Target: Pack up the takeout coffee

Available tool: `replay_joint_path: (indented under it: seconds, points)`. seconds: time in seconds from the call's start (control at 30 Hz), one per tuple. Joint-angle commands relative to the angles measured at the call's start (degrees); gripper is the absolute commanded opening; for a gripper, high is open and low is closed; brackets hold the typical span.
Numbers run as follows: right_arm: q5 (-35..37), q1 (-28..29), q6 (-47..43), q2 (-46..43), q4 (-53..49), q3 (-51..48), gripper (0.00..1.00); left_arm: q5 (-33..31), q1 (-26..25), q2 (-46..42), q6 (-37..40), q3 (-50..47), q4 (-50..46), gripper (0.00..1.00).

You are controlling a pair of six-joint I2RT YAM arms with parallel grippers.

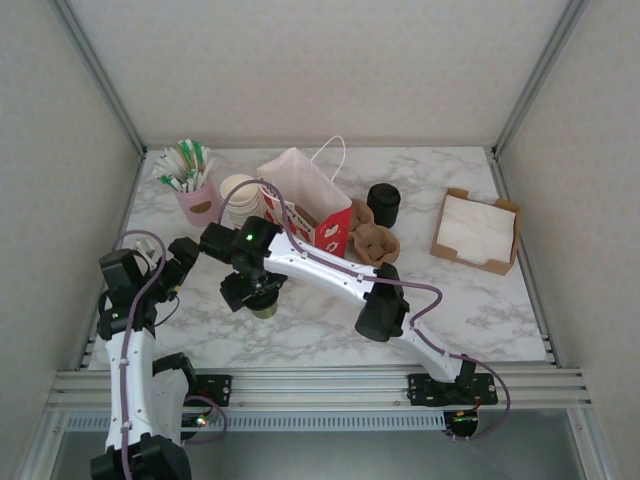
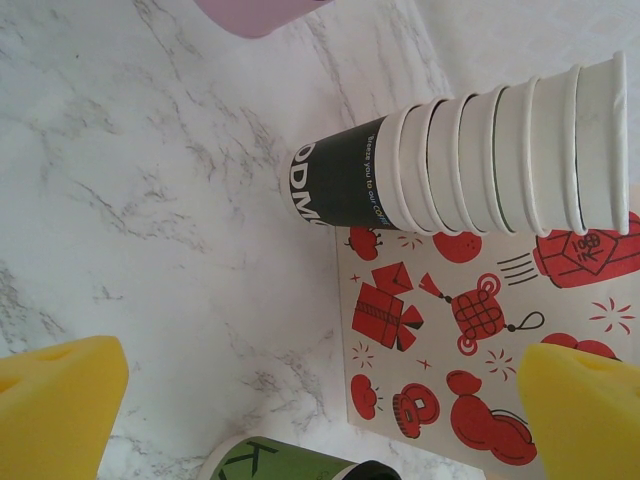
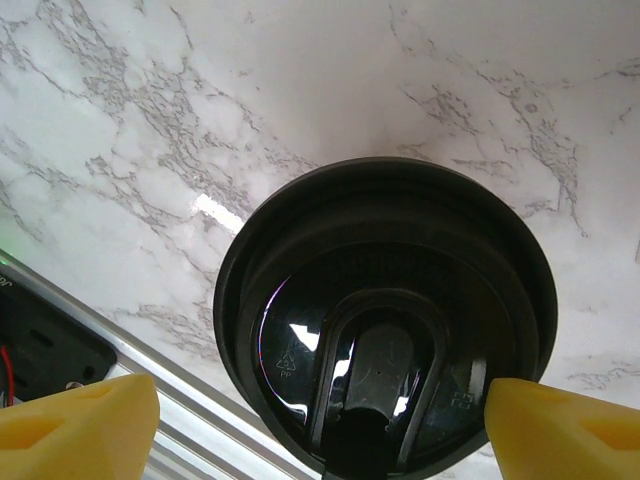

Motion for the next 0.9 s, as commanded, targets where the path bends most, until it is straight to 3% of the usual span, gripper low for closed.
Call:
replay_joint_path:
  seconds: [0.0, 0.87]
  points:
    - [0.13, -0.26, -1.01, 1.33, -1.78, 1.75, 0.84, 1.21, 0.55, -0.04, 0.84, -0.50, 0.99, 1.00]
    - [4.75, -0.39, -1.40, 1.24, -3.99, 3.99, 0.87, 1.17, 0.64, 0.21, 0.84, -0.55, 1.30, 1.00]
